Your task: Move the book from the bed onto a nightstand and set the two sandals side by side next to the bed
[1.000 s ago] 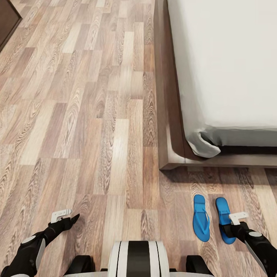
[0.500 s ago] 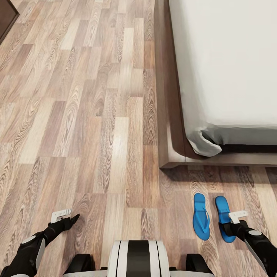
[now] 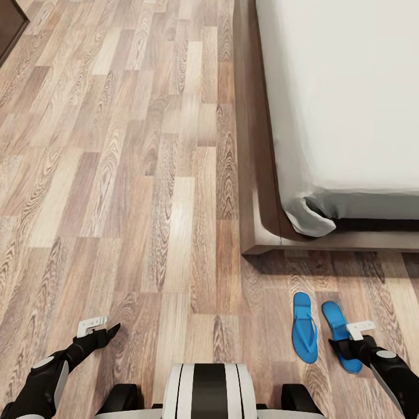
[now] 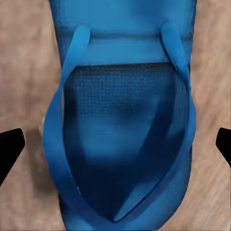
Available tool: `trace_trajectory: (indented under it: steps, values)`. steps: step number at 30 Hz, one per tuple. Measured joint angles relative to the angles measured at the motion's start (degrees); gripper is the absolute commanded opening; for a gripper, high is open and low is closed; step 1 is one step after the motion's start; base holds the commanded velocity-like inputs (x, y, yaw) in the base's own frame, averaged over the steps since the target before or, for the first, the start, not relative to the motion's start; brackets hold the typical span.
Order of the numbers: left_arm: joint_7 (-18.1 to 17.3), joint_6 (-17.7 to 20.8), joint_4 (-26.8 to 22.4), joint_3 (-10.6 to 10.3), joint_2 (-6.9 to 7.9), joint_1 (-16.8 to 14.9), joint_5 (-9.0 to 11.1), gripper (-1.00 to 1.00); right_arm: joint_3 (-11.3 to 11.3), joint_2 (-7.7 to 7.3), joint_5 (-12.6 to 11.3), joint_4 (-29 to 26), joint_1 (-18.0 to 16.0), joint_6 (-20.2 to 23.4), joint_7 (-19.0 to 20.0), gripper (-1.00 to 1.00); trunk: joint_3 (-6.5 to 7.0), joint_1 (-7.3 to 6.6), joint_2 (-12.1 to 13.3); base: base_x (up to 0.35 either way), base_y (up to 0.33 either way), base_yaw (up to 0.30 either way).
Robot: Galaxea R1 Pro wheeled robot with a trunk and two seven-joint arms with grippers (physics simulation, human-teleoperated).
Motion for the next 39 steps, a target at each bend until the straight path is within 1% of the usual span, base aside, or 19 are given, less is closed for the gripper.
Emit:
trace_trajectory:
  steps: [39]
  values:
    - [-0.07,0.02,0.0,-0.02,0.0,0.0,0.0,1.0,0.02,0.0,0.01,0.0,-0.02,0.06,0.0,1.0,0.0,0.0,0.0,0.0,0.0,0.0]
